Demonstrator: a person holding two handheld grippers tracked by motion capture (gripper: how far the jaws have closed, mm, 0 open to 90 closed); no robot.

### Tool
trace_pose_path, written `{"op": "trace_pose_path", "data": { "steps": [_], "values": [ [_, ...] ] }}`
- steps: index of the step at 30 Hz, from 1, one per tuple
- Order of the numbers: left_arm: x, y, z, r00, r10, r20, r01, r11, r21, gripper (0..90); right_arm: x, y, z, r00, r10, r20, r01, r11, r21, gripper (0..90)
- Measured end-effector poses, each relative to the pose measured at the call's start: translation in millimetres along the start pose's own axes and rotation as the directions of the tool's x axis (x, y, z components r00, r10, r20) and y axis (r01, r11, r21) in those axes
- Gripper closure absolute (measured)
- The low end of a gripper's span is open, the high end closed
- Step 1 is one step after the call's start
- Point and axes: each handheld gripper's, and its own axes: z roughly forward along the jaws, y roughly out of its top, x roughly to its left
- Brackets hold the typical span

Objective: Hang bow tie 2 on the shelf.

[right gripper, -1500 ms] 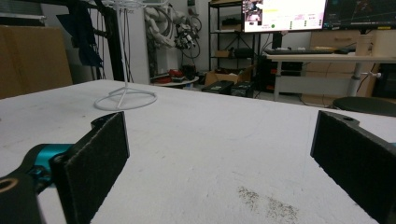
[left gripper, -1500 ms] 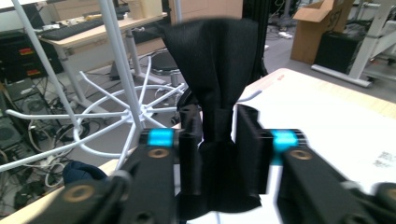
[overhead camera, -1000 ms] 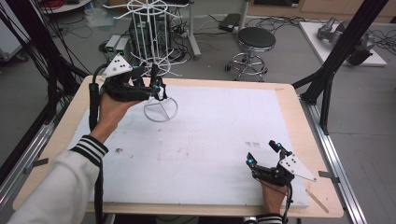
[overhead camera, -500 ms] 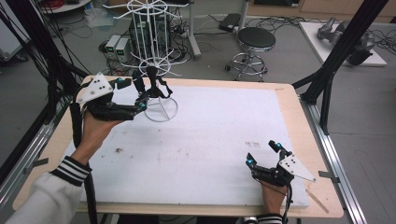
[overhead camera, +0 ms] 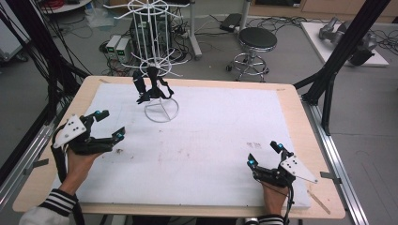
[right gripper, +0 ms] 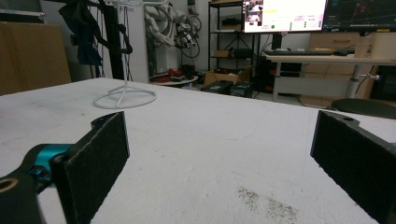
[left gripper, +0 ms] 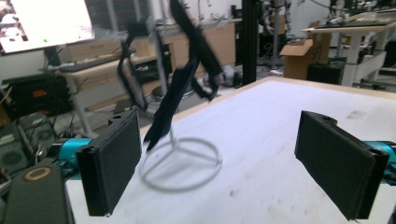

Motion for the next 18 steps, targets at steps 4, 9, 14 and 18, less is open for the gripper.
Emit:
{"op": "trace_pose_path", "data": {
  "steps": [4,9,14,18],
  "values": [
    [1.7,-27.8,-12.3,0.9978,-0.059,-0.030,0.059,0.9981,-0.020,14.8,0.1,0.0,-0.1,1.0000,0.001,0.000,-0.001,1.0000,0.000,3.6],
    [-3.9,-50.6,-20.7,0.9952,-0.083,-0.053,0.081,0.9963,-0.030,14.8,0.2,0.0,-0.3,1.0000,-0.001,-0.001,0.001,1.0000,-0.001,3.6],
    [-10.0,-61.9,-25.1,0.9952,-0.075,-0.063,0.072,0.9967,-0.038,14.8,0.3,-0.1,-0.5,1.0000,-0.002,-0.001,0.002,1.0000,-0.003,3.6],
    [-15.7,-66.4,-26.9,0.9966,-0.049,-0.066,0.046,0.9976,-0.052,14.9,0.2,-0.1,-0.4,1.0000,-0.002,-0.003,0.002,1.0000,-0.002,3.6]
  ]
}}
